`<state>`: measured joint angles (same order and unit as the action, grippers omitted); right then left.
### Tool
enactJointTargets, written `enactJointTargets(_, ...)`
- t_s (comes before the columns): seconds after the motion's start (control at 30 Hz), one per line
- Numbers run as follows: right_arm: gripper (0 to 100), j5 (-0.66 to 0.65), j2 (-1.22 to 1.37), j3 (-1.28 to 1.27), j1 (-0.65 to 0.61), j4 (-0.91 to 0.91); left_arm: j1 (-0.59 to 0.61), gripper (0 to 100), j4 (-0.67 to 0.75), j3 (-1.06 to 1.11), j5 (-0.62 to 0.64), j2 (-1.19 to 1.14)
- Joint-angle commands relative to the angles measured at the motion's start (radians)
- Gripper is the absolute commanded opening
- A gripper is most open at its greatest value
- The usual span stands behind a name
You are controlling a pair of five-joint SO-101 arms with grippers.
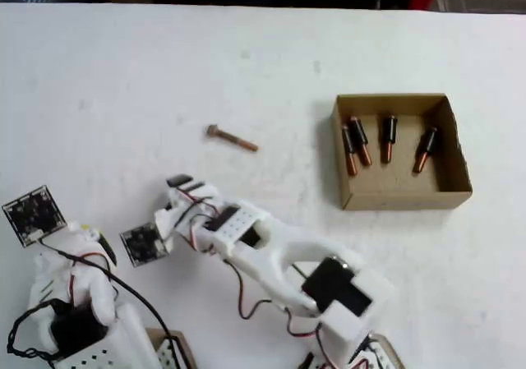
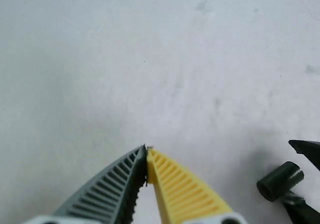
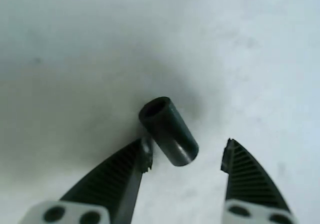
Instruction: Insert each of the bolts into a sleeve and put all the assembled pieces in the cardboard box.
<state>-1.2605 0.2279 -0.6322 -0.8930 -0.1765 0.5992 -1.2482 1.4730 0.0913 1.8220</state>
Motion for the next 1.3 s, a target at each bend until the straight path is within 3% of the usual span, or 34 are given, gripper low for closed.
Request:
enactJointTargets(0.0, 21.1, -0.014, 0.05, 0.086, -0.013, 0.021, 0.008, 2, 0.002, -0.049, -0.011, 0.008)
enactJointTargets(0.3, 20.4, -0.012, 0.081, 0.092, -0.013, 0.018, 0.007, 2, 0.002, -0.048, -0.011, 0.008)
enactJointTargets(0.5, 1.7, -0.005, 0.085, 0.092, -0.013, 0.018, 0.007, 2, 0.0, -0.048, -0.011, 0.008)
enactJointTargets(0.83, 3.7, -0.005, 0.077, 0.084, -0.002, 0.013, 0.007, 2, -0.002, -0.048, -0.011, 0.008)
enactJointTargets(1.1, 3.7, -0.005, 0.076, 0.084, 0.077, 0.008, 0.005, 2, -0.003, -0.048, -0.011, 0.008)
enactJointTargets(1.27, 1.8, -0.005, 0.019, 0.064, 0.116, -0.119, 0.005, 2, -0.002, -0.048, -0.009, 0.008)
